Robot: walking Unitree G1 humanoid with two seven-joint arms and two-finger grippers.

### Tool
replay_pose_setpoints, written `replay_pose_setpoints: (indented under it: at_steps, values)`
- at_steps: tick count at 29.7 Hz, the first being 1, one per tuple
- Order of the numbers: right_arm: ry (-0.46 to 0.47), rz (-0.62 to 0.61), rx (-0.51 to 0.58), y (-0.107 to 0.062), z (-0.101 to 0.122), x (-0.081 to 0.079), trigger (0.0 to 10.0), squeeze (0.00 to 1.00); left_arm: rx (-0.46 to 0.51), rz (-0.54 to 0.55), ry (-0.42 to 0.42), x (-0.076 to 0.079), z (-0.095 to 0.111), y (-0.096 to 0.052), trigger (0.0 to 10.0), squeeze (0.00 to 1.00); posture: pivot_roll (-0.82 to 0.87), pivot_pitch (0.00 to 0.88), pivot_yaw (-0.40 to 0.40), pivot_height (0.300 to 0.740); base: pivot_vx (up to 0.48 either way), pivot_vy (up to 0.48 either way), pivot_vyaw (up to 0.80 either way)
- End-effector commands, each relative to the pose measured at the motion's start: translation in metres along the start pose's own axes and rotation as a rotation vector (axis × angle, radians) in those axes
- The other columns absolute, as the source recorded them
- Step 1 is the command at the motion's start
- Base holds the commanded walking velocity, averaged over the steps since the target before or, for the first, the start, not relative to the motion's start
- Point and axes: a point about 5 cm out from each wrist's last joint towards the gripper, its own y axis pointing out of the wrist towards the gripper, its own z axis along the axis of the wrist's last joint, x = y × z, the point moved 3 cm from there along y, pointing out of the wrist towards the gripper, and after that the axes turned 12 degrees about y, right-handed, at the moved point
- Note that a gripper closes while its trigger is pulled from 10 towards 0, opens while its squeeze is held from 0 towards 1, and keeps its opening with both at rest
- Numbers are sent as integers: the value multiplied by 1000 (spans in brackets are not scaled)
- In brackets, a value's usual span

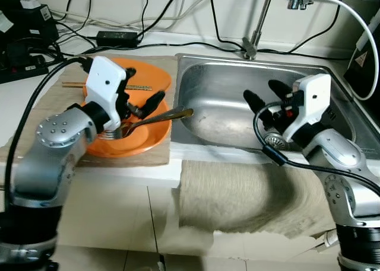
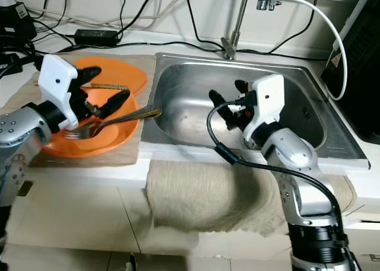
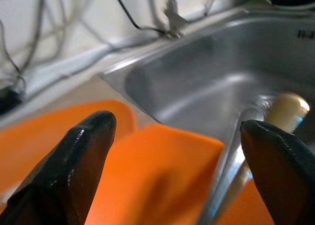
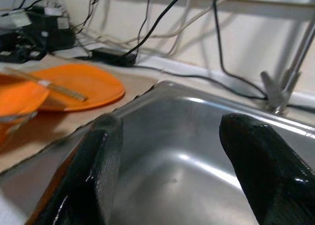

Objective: Kitchen organization

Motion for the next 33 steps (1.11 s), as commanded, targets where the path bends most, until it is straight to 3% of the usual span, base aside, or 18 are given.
replay_pose_setpoints:
  at_steps: [1, 3, 5, 6, 7, 8, 11, 14, 19, 21, 25, 33]
  values:
    - [-40, 102, -19, -2, 4, -12, 10000, 0, -6, -113, -24, 5, 4, 0, 10000, 1000, -23, 0, -30, 740, 0, 0, 0]
    - [-51, 160, -56, -5, 1, -15, 10000, 0, -20, -164, -20, 3, 4, -2, 10000, 1000, -21, 0, -31, 740, 0, 0, 0]
    - [-58, 184, -74, -8, 1, -14, 10000, 0, -54, -145, -4, -6, -1, -1, 10000, 1000, -20, 0, -31, 740, 0, 0, 0]
    - [-65, 186, -78, -8, 1, -13, 10000, 0, -79, -123, -2, -12, -5, 1, 10000, 710, -20, 0, -31, 740, 0, 0, 0]
    - [-65, 186, -78, -8, 1, -13, 10000, 0, -79, -123, -2, -12, -5, 1, 10000, 710, -20, 0, -31, 740, 0, 0, 0]
    - [-73, 189, -81, -8, 2, -12, 10000, 0, -132, -84, 5, -21, -14, 2, 10000, 0, -20, 0, -31, 740, 0, 0, 0]
    - [-83, 208, -86, -7, 2, -14, 10000, 0, -185, -44, -22, -32, -23, 3, 10000, 0, -22, 0, -26, 740, 0, 0, 0]
    - [-94, 234, -98, -7, 0, -16, 10000, 0, -204, -77, -64, -33, -28, 1, 10000, 0, -22, 0, -27, 740, 0, 0, 0]
    - [-91, 246, -101, -6, 0, -16, 10000, 0, -177, -123, -113, -30, -30, 2, 10000, 0, -21, 0, -28, 740, 0, 0, 0]
    - [-81, 277, -104, -6, 0, -20, 10000, 0, -124, -163, -142, -29, -23, 4, 10000, 0, -22, 0, -28, 740, 0, 0, 0]
    - [-71, 298, -105, -5, 0, -22, 10000, 0, -96, -197, -145, -28, -19, 4, 10000, 0, -21, 0, -28, 740, 0, 0, 0]
    - [-69, 354, -130, -6, -1, -27, 10000, 0, -147, -268, -85, -22, -28, 5, 10000, 0, -23, 0, -26, 740, 0, 0, 0]
